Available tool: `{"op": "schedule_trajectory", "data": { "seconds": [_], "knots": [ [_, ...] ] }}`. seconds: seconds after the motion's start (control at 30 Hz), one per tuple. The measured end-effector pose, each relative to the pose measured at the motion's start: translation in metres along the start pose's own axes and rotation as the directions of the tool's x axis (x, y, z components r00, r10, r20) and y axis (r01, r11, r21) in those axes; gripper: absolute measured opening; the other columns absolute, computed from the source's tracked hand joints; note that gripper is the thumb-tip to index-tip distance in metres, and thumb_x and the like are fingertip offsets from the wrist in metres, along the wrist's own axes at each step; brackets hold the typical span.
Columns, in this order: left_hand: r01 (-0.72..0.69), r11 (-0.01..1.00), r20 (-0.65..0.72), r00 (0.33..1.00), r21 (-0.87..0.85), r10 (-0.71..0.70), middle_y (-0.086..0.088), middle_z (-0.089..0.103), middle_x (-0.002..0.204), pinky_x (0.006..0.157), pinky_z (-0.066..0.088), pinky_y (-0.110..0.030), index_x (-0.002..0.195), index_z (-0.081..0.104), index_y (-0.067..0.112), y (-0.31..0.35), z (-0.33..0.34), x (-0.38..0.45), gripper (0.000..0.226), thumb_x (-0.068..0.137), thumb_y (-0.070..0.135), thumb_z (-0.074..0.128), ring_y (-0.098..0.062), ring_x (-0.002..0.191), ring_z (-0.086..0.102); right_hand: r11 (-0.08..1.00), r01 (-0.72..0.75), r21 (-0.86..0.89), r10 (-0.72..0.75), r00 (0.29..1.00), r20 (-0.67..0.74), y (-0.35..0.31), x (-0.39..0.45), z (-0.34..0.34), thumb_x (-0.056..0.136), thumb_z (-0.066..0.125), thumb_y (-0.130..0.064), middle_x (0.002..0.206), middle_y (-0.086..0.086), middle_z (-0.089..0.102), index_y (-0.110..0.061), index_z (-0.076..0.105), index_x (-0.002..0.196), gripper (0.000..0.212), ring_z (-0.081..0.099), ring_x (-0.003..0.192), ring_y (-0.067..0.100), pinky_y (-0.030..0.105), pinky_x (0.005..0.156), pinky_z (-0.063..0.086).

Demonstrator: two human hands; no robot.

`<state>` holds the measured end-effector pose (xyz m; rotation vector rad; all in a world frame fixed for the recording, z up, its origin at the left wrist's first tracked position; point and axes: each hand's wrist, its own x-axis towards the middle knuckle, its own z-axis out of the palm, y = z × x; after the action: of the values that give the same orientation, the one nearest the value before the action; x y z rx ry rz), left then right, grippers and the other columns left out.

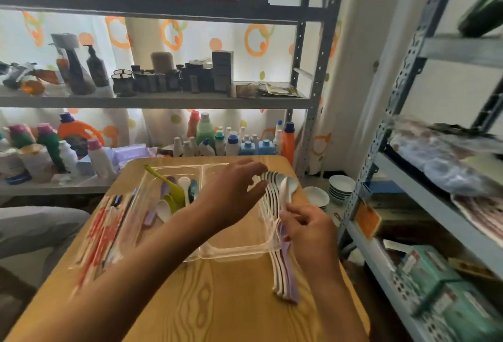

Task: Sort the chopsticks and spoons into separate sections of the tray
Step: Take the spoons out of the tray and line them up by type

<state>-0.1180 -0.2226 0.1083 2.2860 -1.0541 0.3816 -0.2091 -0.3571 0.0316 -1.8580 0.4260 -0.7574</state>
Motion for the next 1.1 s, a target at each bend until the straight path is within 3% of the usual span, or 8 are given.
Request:
{"op": "schedule_trajectory", "data": {
  "seconds": [0.1, 0.27, 0.4, 0.5, 0.57, 0.7, 0.87, 1.1],
  "knots": [
    [0.003, 1.000, 0.040, 0.999, 0.003, -0.003, 0.010, 0.064, 0.112, 0.080, 0.056, -0.028, 0.118, 0.062, 0.028, -0.005, 0.011, 0.000, 0.026, 0.093, 0.029, 0.057, -0.004, 0.089, 0.061, 0.989, -0.115, -0.094, 0.108, 0.991, -0.080, 0.028, 0.005, -0.011, 0.089, 0.071, -0.016, 0.081, -0.009, 0.068, -0.012, 0.076, 0.103, 0.016, 0.066, 0.076, 0.005, 0.032, 0.073, 0.057],
    [0.011, 1.000, 0.080, 0.997, 0.011, -0.012, 0.011, 0.065, 0.101, 0.078, 0.057, -0.030, 0.112, 0.065, 0.028, -0.015, 0.018, 0.000, 0.023, 0.091, 0.028, 0.055, -0.003, 0.084, 0.060, 0.943, -0.230, -0.240, 0.223, 0.973, -0.054, 0.063, 0.002, -0.011, 0.092, 0.067, -0.019, 0.066, -0.019, 0.058, -0.012, 0.076, 0.094, 0.012, 0.057, 0.065, -0.002, 0.020, 0.056, 0.046],
    [0.018, 1.000, 0.078, 0.997, 0.002, -0.018, 0.010, 0.066, 0.101, 0.078, 0.056, -0.027, 0.112, 0.067, 0.025, -0.023, 0.020, 0.003, 0.021, 0.092, 0.023, 0.058, -0.002, 0.083, 0.060, 0.890, -0.282, -0.360, 0.289, 0.957, -0.035, 0.081, 0.002, -0.002, 0.091, 0.066, -0.019, 0.059, -0.004, 0.064, -0.016, 0.074, 0.071, 0.022, 0.060, 0.058, 0.011, 0.033, 0.055, 0.050],
    [0.030, 0.999, 0.076, 0.997, -0.010, -0.030, 0.011, 0.067, 0.102, 0.076, 0.053, -0.020, 0.112, 0.067, 0.024, -0.029, 0.022, 0.003, 0.021, 0.093, 0.020, 0.059, -0.001, 0.083, 0.060, 0.866, -0.272, -0.420, 0.289, 0.957, -0.024, 0.085, 0.003, 0.003, 0.091, 0.064, -0.018, 0.056, -0.002, 0.062, -0.017, 0.069, 0.062, 0.029, 0.055, 0.052, 0.012, 0.026, 0.046, 0.038],
    [0.038, 0.999, 0.083, 0.996, -0.008, -0.037, 0.012, 0.066, 0.101, 0.072, 0.049, -0.014, 0.112, 0.067, 0.025, -0.033, 0.023, 0.002, 0.021, 0.093, 0.020, 0.059, 0.001, 0.082, 0.059, 0.861, -0.260, -0.437, 0.299, 0.954, 0.021, 0.083, 0.004, 0.006, 0.091, 0.065, -0.021, 0.059, -0.003, 0.064, -0.019, 0.070, 0.065, 0.027, 0.056, 0.053, 0.011, 0.025, 0.048, 0.040],
    [0.058, 0.998, 0.092, 0.994, -0.008, -0.057, 0.013, 0.065, 0.099, 0.069, 0.043, -0.008, 0.111, 0.067, 0.024, -0.041, 0.027, 0.000, 0.021, 0.093, 0.019, 0.059, 0.003, 0.080, 0.058, 0.870, -0.288, -0.400, 0.368, 0.920, 0.137, 0.081, 0.005, 0.013, 0.093, 0.063, -0.032, 0.073, -0.011, 0.067, -0.021, 0.076, 0.086, 0.018, 0.064, 0.071, 0.007, 0.036, 0.071, 0.057],
    [0.097, 0.995, 0.097, 0.991, -0.023, -0.094, 0.015, 0.064, 0.100, 0.068, 0.040, -0.007, 0.113, 0.067, 0.025, -0.048, 0.028, -0.003, 0.021, 0.094, 0.021, 0.058, 0.003, 0.080, 0.057, 0.878, -0.312, -0.363, 0.393, 0.902, 0.176, 0.087, 0.007, 0.011, 0.096, 0.060, -0.033, 0.093, -0.011, 0.071, -0.022, 0.074, 0.109, 0.022, 0.063, 0.083, 0.005, 0.030, 0.074, 0.054],
    [0.127, 0.991, 0.097, 0.988, -0.037, -0.123, 0.012, 0.067, 0.103, 0.075, 0.046, -0.013, 0.113, 0.067, 0.025, -0.051, 0.026, -0.003, 0.022, 0.094, 0.020, 0.058, 0.001, 0.082, 0.059, 0.896, -0.336, -0.292, 0.384, 0.914, 0.127, 0.089, 0.010, 0.007, 0.096, 0.061, -0.025, 0.083, -0.009, 0.069, -0.014, 0.075, 0.106, 0.020, 0.063, 0.080, 0.005, 0.029, 0.073, 0.052]
  ]
}}
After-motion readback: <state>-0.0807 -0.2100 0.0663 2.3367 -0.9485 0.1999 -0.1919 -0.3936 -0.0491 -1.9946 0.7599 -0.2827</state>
